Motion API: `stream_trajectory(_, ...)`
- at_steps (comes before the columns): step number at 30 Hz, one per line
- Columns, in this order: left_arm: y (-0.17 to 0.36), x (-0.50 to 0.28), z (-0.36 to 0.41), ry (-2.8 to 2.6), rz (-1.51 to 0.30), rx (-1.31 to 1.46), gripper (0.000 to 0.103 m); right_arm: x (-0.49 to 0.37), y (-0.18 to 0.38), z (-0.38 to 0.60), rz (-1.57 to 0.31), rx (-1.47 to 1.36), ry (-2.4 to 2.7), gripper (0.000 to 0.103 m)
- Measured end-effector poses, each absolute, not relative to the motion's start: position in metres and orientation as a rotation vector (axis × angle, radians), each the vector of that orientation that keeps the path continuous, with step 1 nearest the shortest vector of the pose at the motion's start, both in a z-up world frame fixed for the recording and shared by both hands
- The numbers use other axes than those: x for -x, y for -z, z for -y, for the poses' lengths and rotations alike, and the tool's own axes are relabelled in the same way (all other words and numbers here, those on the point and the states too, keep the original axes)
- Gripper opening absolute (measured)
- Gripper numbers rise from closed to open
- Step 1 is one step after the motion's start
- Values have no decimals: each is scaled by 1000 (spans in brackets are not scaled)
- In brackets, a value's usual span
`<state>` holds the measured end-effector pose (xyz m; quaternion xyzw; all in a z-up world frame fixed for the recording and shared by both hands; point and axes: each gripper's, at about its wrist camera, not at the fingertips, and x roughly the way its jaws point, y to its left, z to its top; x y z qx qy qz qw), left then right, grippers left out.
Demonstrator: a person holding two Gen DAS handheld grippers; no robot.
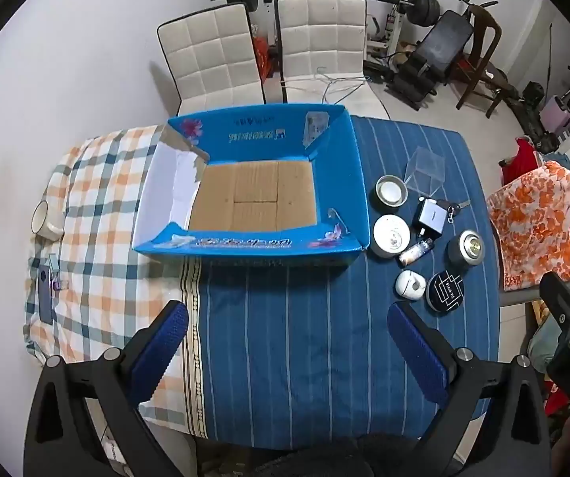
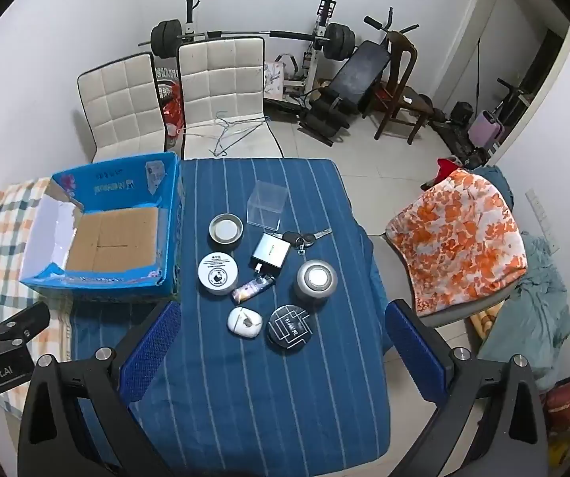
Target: Organize rigid objects
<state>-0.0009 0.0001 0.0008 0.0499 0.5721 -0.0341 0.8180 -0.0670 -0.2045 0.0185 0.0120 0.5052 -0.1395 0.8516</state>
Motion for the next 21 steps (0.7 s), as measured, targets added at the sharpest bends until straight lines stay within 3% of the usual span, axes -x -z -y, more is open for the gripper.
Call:
stream_trajectory(9,-4,35,-6,78,-1183,-98,103,63,-8,202,-1093,18,284,103)
stream_trajectory(11,7,0,-1,70,-1247,-91,103,57,-6,201,-1098,15,284,103)
stream_trajectory(21,8,-2,-1,61,-1255,-99,103,56,-5,205,-1098,13,287,103)
